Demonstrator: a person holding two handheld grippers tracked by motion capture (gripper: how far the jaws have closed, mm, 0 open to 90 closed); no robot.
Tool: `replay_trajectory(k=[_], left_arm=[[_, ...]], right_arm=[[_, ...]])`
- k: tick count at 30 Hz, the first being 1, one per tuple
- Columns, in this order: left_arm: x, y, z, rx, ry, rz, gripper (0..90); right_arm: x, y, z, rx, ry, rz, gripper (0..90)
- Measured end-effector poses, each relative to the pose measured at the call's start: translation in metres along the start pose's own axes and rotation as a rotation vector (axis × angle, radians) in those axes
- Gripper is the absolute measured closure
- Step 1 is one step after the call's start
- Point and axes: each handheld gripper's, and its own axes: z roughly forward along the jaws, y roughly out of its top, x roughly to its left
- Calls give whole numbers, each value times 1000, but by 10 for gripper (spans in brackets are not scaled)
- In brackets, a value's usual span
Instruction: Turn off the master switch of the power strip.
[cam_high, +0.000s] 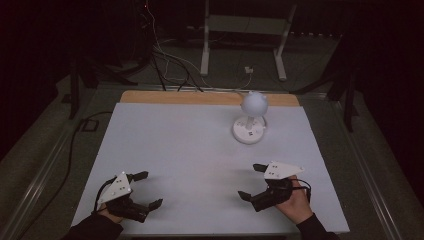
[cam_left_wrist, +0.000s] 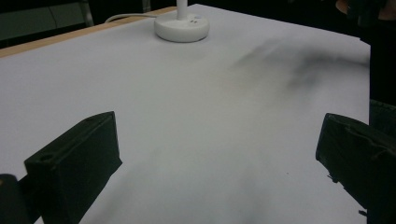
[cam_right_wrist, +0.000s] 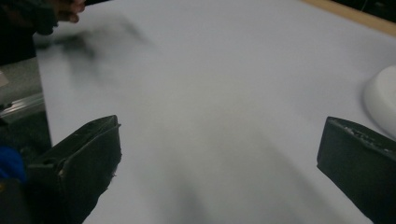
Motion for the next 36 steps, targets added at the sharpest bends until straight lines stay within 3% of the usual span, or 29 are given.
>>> replay_trajectory(k=[23,36], left_arm=[[0,0,-1,-7,-5,-3,3],[0,1,-1,-10,-6,-3,2]], right_arm=[[-30,28,2,-35,-48,10,0],[-58,37,9,-37,-112,31,0]])
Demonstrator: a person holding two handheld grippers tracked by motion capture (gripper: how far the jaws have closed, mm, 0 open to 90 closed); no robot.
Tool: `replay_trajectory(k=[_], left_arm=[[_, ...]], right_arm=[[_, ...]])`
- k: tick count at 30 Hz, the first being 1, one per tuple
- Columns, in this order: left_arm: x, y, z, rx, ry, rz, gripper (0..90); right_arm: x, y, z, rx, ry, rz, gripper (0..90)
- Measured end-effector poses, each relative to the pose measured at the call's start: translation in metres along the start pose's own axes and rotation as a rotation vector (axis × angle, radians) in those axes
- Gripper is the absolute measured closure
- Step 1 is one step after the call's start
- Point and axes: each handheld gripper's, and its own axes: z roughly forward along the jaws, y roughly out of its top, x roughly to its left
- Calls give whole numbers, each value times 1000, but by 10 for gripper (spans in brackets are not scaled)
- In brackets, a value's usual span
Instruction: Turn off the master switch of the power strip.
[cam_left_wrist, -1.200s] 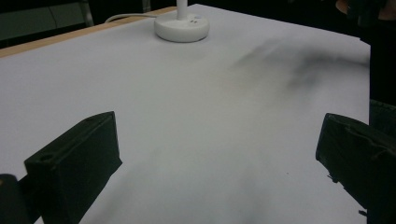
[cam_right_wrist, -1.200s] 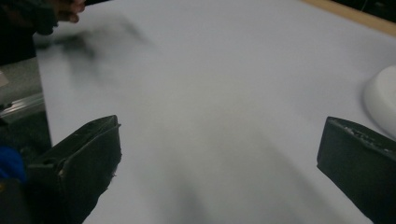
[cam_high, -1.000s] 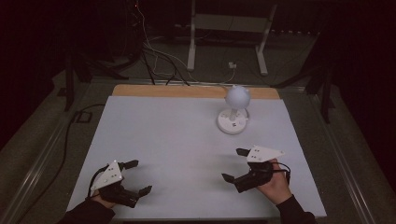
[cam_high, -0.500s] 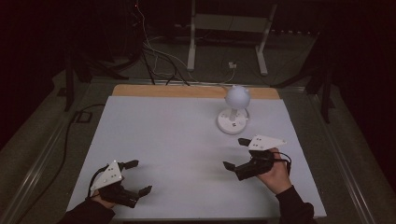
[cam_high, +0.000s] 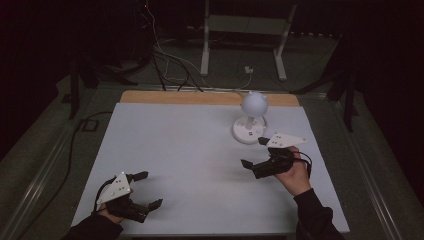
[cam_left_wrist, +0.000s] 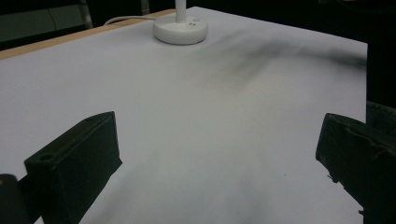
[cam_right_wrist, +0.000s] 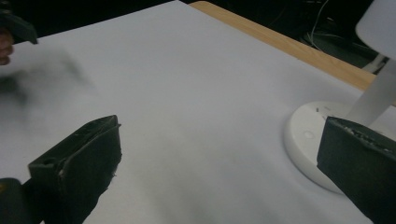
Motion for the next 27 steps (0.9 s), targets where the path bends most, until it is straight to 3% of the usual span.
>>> replay_trajectory(k=[20,27], left_arm=[[0,0,0,3,-1,-5,3],[0,0,0,5,-2,-3,2]], right_arm=[[-53,-3,21,11,-91,94,0],[-66,-8,28,13,-151,118,0]])
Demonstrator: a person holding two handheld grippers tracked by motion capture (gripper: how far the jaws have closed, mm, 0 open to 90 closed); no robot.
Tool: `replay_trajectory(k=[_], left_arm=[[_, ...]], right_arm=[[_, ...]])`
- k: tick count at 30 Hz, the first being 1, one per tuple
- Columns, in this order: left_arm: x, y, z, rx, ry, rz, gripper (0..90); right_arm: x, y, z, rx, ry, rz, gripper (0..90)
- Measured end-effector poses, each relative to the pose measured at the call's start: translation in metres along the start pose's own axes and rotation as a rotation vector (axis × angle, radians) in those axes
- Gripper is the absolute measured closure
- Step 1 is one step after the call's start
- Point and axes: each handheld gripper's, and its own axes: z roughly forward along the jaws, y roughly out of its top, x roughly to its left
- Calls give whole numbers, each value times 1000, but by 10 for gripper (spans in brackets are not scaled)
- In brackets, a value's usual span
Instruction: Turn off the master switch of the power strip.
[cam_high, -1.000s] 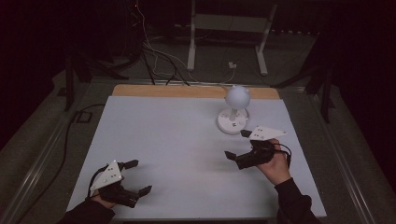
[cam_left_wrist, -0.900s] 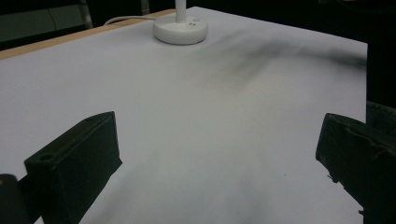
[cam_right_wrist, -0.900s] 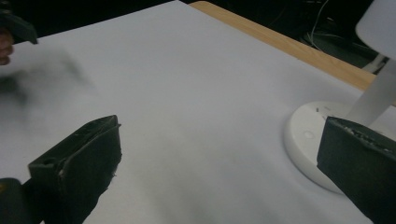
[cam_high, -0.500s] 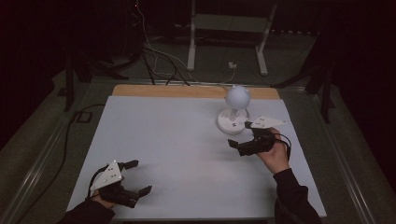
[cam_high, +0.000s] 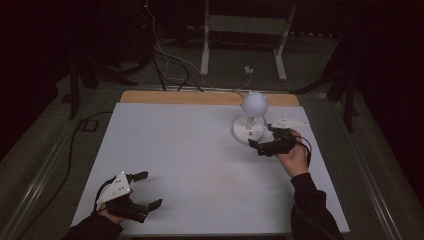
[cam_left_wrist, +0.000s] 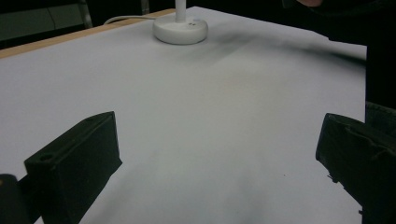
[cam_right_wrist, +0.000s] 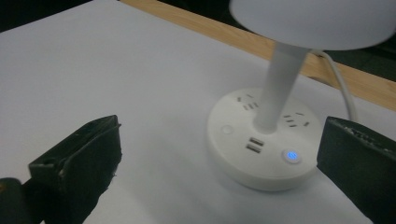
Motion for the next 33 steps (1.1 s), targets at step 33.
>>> replay_trajectory(k=[33], left_arm=[[1,0,0,0,-4,-5,3]], right_arm=[[-37,-7,41,51,-224,140,97]])
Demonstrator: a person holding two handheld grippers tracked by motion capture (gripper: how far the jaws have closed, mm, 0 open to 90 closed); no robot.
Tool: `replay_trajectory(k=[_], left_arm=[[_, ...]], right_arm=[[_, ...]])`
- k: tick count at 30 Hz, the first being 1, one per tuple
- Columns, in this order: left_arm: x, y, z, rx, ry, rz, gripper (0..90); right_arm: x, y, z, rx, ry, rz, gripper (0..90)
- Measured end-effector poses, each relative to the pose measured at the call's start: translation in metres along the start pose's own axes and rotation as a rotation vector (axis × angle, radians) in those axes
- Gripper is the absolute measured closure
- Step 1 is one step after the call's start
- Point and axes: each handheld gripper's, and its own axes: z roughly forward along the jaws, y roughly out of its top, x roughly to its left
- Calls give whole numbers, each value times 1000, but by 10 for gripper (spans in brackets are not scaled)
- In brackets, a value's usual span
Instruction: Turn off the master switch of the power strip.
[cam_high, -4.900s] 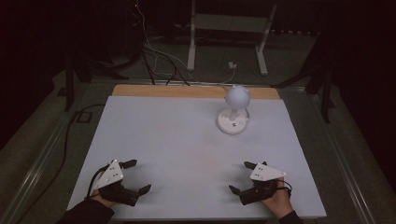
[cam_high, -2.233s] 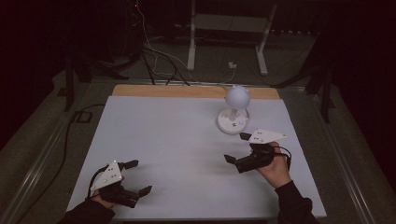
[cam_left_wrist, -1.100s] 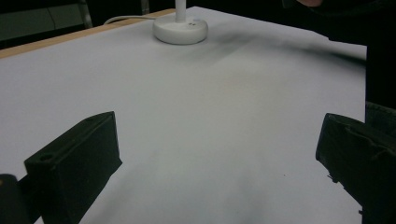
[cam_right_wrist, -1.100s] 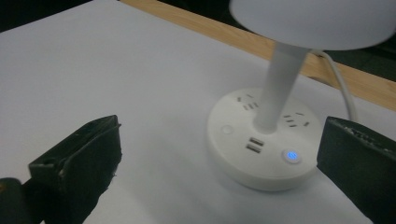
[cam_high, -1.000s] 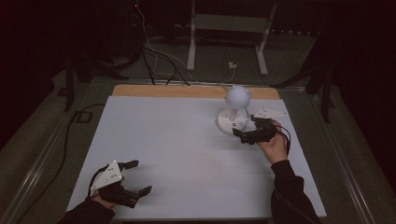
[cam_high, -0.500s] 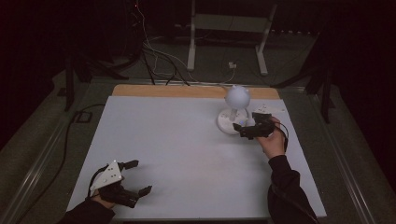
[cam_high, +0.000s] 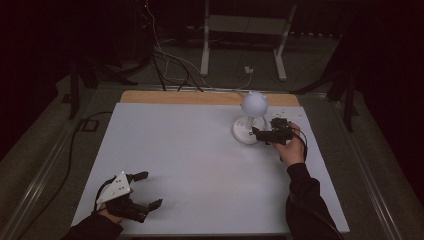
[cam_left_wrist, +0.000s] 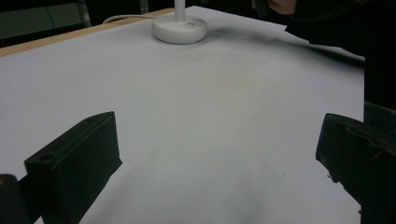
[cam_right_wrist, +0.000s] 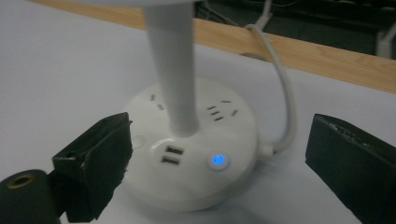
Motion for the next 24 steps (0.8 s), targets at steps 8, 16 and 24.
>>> replay_trajectory(k=[8,16,24], left_arm=[[0,0,0,2,0,0,2],[0,0,0,0,-1,1,2],[0,0,1,3,0,0,3]], right_arm=[[-2,-1,1,8,-54,38,330],[-2,1,2,22,-76,53,572],[-3,0,3,21,-57,81,773]])
